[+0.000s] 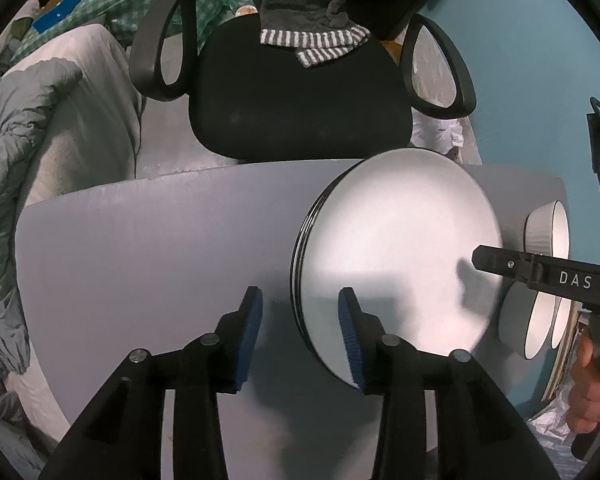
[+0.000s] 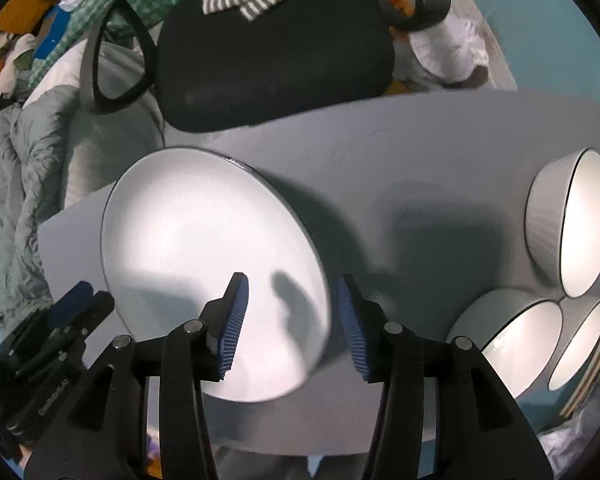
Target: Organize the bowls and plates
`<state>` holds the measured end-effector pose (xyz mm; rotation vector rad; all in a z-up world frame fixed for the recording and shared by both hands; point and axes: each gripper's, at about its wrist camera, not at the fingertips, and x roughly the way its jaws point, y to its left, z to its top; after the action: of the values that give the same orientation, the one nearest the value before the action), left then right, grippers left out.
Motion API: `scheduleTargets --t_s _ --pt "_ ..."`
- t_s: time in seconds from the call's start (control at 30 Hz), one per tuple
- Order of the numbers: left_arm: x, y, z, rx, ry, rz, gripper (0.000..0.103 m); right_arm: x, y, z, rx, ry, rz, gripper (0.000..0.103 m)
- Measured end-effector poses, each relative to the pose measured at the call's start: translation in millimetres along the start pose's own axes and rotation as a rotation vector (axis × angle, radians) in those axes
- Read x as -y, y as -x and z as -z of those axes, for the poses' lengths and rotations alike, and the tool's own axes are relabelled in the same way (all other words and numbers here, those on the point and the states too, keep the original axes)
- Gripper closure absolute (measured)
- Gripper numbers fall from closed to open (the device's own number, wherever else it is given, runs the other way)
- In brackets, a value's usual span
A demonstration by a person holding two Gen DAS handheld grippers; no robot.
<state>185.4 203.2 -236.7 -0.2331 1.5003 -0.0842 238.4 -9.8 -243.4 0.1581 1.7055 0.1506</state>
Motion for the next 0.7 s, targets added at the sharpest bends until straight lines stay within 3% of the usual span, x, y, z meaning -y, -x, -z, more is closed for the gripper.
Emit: scheduleTargets --t_s 0.23,0.4,0.5,0.53,0.7 --pt "3 23 3 0.070 0.008 -0.014 0.052 -8 17 5 0.079 0.064 0.062 0.054" --pt "9 49 7 0.137 -0.004 -0.025 0.049 -24 46 16 0.209 0.147 0.145 0.048" --pt "13 64 10 0.168 0.002 -0.018 0.042 -34 64 26 0.288 0.195 0.185 0.040" --pt "14 70 11 0.183 0.001 -0.016 0.037 -36 69 29 0.312 0.207 0.195 0.040" --pt "21 96 21 0.242 -0.021 -0.023 0.037 -48 97 45 0.412 0.245 0.221 0.039"
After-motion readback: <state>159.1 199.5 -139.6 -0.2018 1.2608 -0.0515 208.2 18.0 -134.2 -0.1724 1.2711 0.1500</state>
